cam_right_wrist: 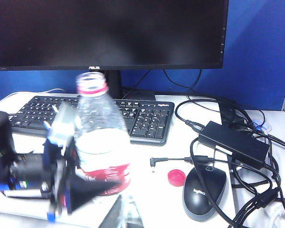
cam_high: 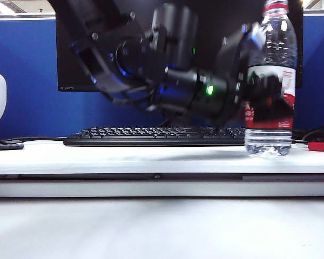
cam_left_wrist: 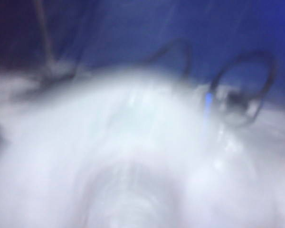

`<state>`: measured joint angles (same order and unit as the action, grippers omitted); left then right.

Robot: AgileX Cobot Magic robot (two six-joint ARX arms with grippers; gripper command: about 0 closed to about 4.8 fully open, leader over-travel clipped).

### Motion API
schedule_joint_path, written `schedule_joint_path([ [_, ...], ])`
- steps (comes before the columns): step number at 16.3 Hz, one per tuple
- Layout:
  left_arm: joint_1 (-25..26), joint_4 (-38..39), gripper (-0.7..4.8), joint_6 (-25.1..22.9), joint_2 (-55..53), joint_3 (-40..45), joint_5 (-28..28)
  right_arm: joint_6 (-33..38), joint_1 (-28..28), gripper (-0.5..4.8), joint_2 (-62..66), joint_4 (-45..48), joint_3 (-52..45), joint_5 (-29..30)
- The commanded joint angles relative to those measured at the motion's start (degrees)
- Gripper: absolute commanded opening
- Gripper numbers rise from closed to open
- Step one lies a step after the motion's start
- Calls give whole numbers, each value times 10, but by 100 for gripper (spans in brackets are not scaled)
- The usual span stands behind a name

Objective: Unscrew the cap from the plastic bottle on the table.

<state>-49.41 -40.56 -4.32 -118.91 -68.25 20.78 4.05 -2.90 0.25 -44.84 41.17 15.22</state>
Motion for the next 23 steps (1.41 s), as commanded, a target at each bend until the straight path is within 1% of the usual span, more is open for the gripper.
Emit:
schedule_joint_path([
  [1,0,6,378,-2,-1,0,-2,2,0,-3,-1,9,3,3],
  [3,0,7,378,-2,-1,0,-2,2,0,-2,-1,6,3,3],
  [5,0,7,451,-2,-1,0,-2,2,0,-3,-1,-3,3,3],
  [6,0,7,471,-2,-1,0,-2,2,0,-2,-1,-4,3,3],
  [8,0,7,477,-2,-1,0,-17,2,0,-3,-1,-4,3,3],
  [9,0,7,479,0,0,0,-41,2,0,-2,-1,-3,3,3],
  [10,1,8,479,2,0,0,-40,2,0,-2,-1,-3,3,3],
  [11,1,10,479,3,1,0,-31,2,0,-2,-1,-3,3,3],
  [12,1,19,479,3,6,0,1,0,0,-2,-1,-3,3,3],
  [15,1,33,479,3,16,0,61,0,0,-2,-1,-3,3,3],
  [16,1,54,479,2,24,0,54,0,0,-3,-1,-3,3,3],
  [18,2,89,479,-5,38,0,16,0,0,-2,-1,-3,3,4],
  [19,7,106,479,-17,49,0,2,0,0,-2,-1,-3,3,15],
  [23,23,117,479,-17,68,0,0,2,0,-2,-1,-2,3,19],
])
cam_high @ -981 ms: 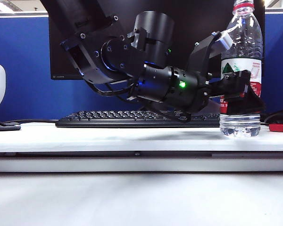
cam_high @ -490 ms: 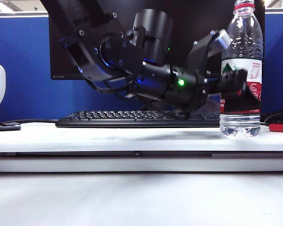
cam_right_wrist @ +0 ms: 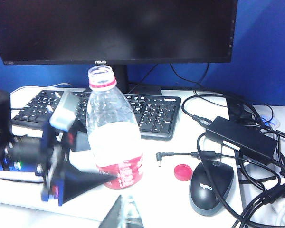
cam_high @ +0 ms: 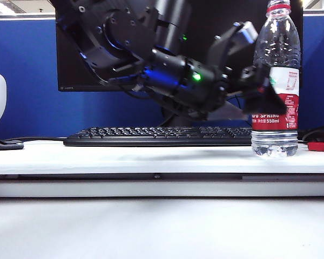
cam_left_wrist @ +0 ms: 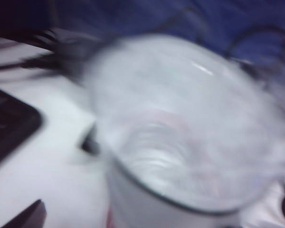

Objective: Unscrew the cap from the plastic bottle on the table.

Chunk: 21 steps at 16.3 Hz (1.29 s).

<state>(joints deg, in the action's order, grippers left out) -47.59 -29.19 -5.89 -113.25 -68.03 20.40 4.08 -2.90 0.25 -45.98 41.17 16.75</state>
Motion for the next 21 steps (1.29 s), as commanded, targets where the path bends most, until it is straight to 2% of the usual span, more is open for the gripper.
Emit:
schedule_joint_path([
  [1,8,13,479,-1,19,-2,11,2,0,-3,-1,11,3,4],
  [3,19,41,479,-4,37,-2,49,2,0,-3,-1,13,3,3],
  [6,17,83,479,-17,45,-2,67,2,0,-3,-1,17,3,3],
  [12,23,112,479,-27,69,-2,54,2,0,-2,-1,17,3,3],
  [15,32,177,479,-60,101,-2,56,2,0,-2,-1,17,3,3],
  [16,36,215,479,-66,120,-2,59,2,0,-2,-1,17,3,3],
  [17,42,234,479,-70,136,-2,77,2,0,-2,-1,18,3,3],
  [21,69,296,479,-83,235,-2,84,2,0,-2,-1,30,3,3],
])
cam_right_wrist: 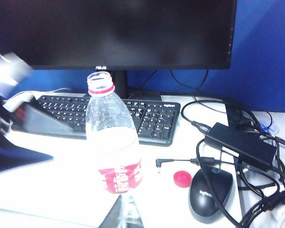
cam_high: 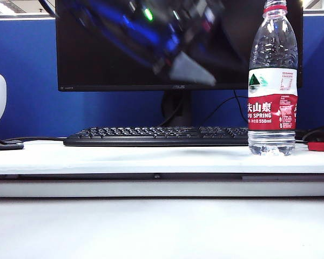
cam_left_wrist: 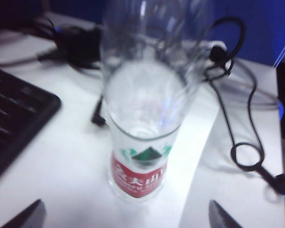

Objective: Unscrew the cap from the plastic bottle on the table.

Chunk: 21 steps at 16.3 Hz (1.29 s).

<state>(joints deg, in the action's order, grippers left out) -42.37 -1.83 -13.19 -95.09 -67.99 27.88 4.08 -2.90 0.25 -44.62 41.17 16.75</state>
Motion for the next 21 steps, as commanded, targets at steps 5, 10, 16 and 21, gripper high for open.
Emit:
schedule_joint_path([
  [5,90,81,-8,-9,209,-2,99,2,0,-2,-1,11,3,-1],
  [10,122,179,-6,-14,399,-2,1,2,0,-2,-1,7,3,-1],
  [16,122,268,-5,4,601,-2,-174,2,0,-2,-1,7,3,-1],
  [21,122,442,-5,57,789,-2,-329,2,0,-2,-1,7,3,0],
])
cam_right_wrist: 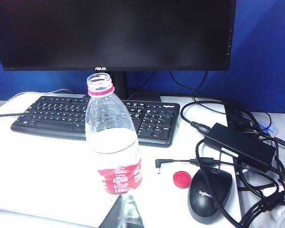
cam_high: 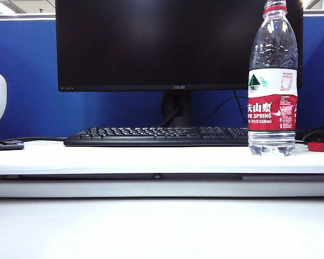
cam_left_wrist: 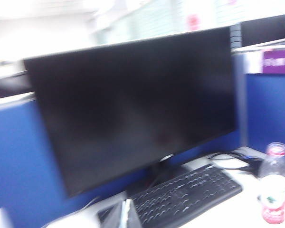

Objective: Unscrew the cap from the plastic bottle on the table.

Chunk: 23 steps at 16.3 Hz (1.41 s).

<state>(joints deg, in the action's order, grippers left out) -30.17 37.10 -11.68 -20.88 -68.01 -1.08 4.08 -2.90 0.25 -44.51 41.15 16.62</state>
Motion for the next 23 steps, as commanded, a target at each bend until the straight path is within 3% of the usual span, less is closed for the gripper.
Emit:
schedule_joint_path([
  [1,0,74,-5,76,76,-1,-50,2,0,-2,-1,6,3,0],
  [3,0,116,-5,155,123,-1,-40,2,0,-2,-1,6,3,0],
  [11,0,193,-5,153,158,-2,-43,2,0,-2,-1,6,3,0],
  [13,0,240,-5,204,158,0,-43,2,0,-2,-1,6,3,0],
  [14,9,255,-5,240,158,5,-81,2,0,-2,-1,6,3,0],
  [17,117,248,-5,249,159,49,-148,2,0,-2,-1,6,3,1],
  [20,175,172,-5,213,191,122,-142,2,0,-2,-1,6,3,0],
  [23,230,103,-5,211,206,215,-129,2,0,-2,-1,6,3,2],
])
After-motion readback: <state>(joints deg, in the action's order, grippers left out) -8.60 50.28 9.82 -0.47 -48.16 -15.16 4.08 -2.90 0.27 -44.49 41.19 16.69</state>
